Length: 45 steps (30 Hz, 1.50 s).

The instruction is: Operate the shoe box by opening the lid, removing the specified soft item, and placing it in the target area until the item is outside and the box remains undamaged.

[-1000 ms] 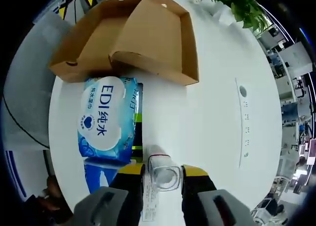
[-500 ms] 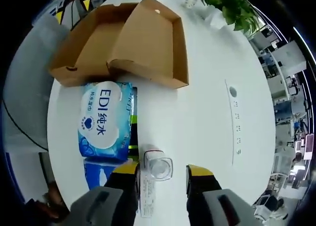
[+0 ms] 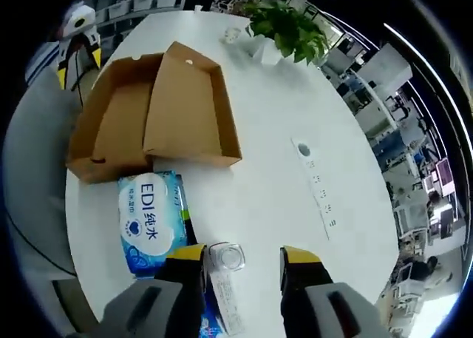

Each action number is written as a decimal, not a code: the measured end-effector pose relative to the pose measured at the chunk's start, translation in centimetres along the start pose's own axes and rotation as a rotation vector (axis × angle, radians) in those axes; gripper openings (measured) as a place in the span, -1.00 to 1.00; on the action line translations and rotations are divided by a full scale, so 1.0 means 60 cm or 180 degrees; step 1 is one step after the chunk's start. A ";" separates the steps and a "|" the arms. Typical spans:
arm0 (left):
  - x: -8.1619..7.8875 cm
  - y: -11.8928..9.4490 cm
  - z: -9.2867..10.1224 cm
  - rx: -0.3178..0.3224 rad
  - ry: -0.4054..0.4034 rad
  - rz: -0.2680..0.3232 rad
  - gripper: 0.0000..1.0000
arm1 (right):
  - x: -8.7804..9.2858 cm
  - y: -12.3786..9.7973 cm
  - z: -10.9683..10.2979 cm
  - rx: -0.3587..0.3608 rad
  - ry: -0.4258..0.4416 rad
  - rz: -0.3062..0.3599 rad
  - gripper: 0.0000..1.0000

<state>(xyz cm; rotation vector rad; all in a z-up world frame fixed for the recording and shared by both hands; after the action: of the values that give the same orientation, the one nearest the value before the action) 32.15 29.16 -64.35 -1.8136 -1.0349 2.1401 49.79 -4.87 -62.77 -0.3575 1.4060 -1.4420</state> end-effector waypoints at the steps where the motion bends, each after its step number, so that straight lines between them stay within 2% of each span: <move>1: 0.000 0.000 0.001 0.0004 -0.0001 0.0001 -0.01 | 0.002 -0.002 -0.003 0.0000 0.0024 0.0001 -0.27; 9: -0.004 -0.001 0.004 0.0012 0.0017 0.0007 -0.01 | 0.008 -0.015 -0.022 0.0020 0.0253 0.0105 -0.26; 17: -0.008 -0.003 0.001 -0.0018 0.0005 0.0018 -0.02 | -0.016 -0.035 -0.027 0.0070 0.0746 0.0472 -0.27; 23: -0.008 -0.003 0.000 -0.0051 -0.0042 0.0035 -0.02 | -0.027 -0.042 -0.038 0.0138 0.0927 0.0681 -0.26; 28: -0.009 -0.003 -0.001 -0.0090 -0.0138 0.0092 -0.02 | -0.044 -0.043 -0.062 0.0172 0.1207 0.1016 -0.26; 33: -0.009 0.000 -0.002 -0.0135 -0.0195 0.0121 -0.02 | -0.052 -0.041 -0.096 0.0129 0.1229 0.1127 -0.26; 39: -0.005 0.002 -0.014 -0.0266 -0.0273 0.0119 -0.02 | -0.062 -0.049 -0.121 0.0139 0.1516 0.1344 -0.26; 45: 0.002 -0.003 -0.031 -0.0429 -0.0423 0.0120 -0.02 | -0.063 -0.056 -0.142 0.0145 0.1681 0.1444 -0.26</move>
<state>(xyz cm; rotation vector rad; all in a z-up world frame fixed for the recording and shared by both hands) 33.78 30.09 -64.38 -1.7808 -1.2113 2.2919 43.08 2.08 -60.52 0.3853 1.7261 -1.2259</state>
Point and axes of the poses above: the point that each gripper's makers call its tool centre point, and the gripper's own axes: y roughly forward along the fingers, z roughly to its right, x roughly out of its underside, the point moved 2 cm from there along -y, roughly backward along the fingers, and after that the axes turned 8 degrees about y, right-handed, at the moved point
